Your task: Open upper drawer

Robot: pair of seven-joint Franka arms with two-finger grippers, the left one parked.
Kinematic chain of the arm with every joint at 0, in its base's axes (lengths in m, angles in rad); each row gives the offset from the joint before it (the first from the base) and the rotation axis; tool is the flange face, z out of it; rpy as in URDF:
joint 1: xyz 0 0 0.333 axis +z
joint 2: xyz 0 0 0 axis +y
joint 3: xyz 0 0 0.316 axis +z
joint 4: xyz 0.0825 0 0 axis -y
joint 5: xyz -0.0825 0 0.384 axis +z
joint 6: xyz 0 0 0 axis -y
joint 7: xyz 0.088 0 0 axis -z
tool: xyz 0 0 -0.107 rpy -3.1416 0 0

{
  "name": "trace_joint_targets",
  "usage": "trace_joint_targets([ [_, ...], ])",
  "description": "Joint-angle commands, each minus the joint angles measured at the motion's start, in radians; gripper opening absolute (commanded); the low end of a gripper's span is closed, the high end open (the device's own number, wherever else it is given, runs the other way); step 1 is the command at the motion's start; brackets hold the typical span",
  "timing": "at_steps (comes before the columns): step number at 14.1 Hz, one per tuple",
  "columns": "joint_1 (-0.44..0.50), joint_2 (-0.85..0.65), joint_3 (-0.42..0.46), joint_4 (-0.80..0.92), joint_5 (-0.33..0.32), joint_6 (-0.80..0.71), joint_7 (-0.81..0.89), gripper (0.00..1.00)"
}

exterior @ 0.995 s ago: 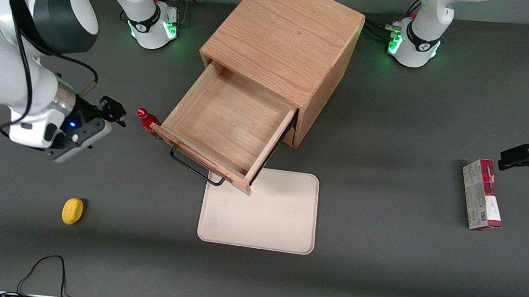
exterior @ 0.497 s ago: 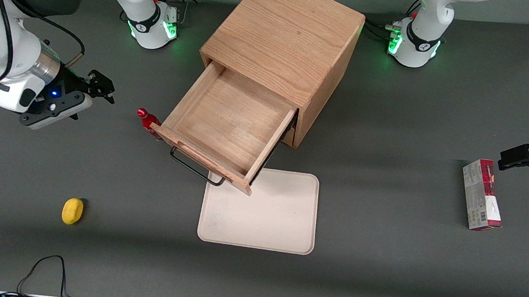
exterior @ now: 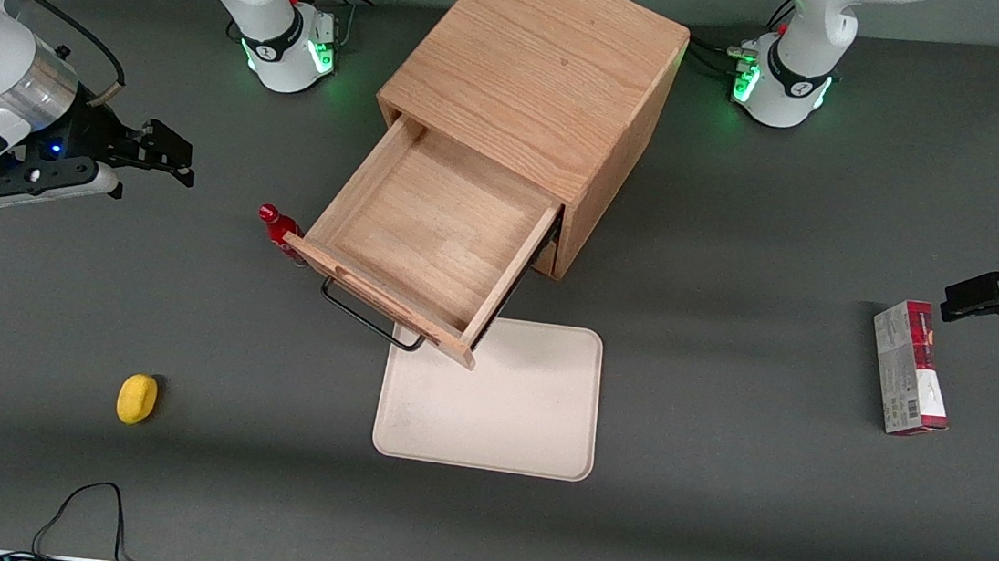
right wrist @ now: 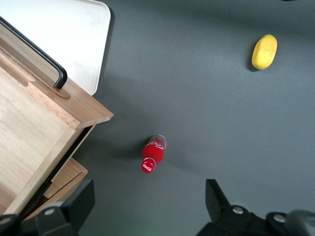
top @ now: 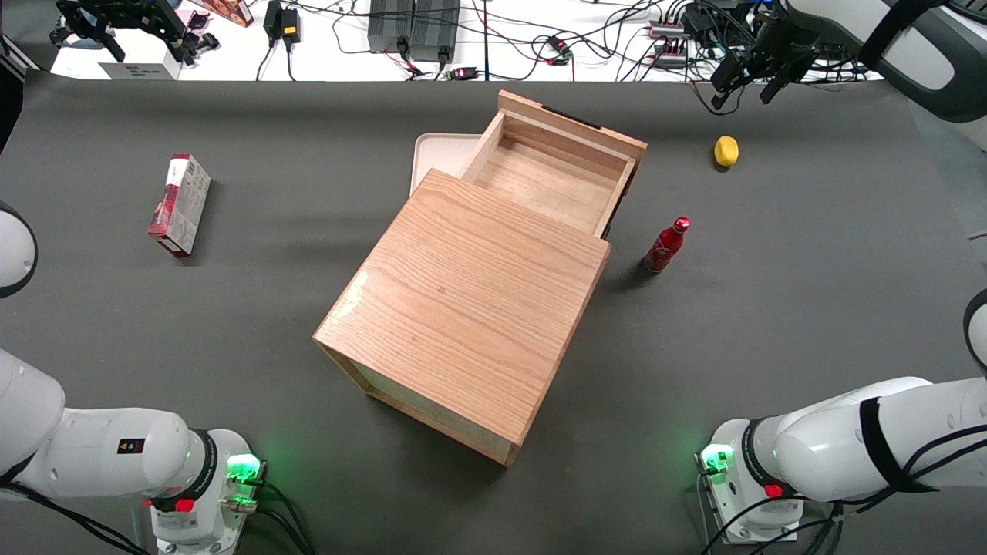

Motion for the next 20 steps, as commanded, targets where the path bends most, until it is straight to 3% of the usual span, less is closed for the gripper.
trace_joint_targets([
  [1, 0.007, -0.015, -0.006, -0.006, 0.018, -0.021, 0.039, 1.0],
  [4, -0.002, -0.013, -0.007, 0.023, 0.018, -0.089, 0.038, 1.0],
  [5, -0.045, -0.015, 0.0, 0.026, 0.021, -0.089, 0.036, 1.0],
  [7, -0.196, -0.021, 0.167, 0.029, 0.019, -0.092, 0.039, 1.0],
  [9, -0.241, -0.018, 0.186, 0.047, 0.024, -0.092, 0.044, 1.0],
  [11, -0.294, 0.014, 0.186, 0.104, 0.097, -0.096, 0.047, 1.0],
  [14, -0.295, 0.014, 0.186, 0.103, 0.081, -0.099, 0.035, 1.0],
  [17, -0.239, 0.039, 0.186, 0.104, -0.011, -0.096, 0.039, 1.0],
  [20, -0.229, 0.05, 0.18, 0.11, -0.014, -0.093, 0.039, 1.0],
])
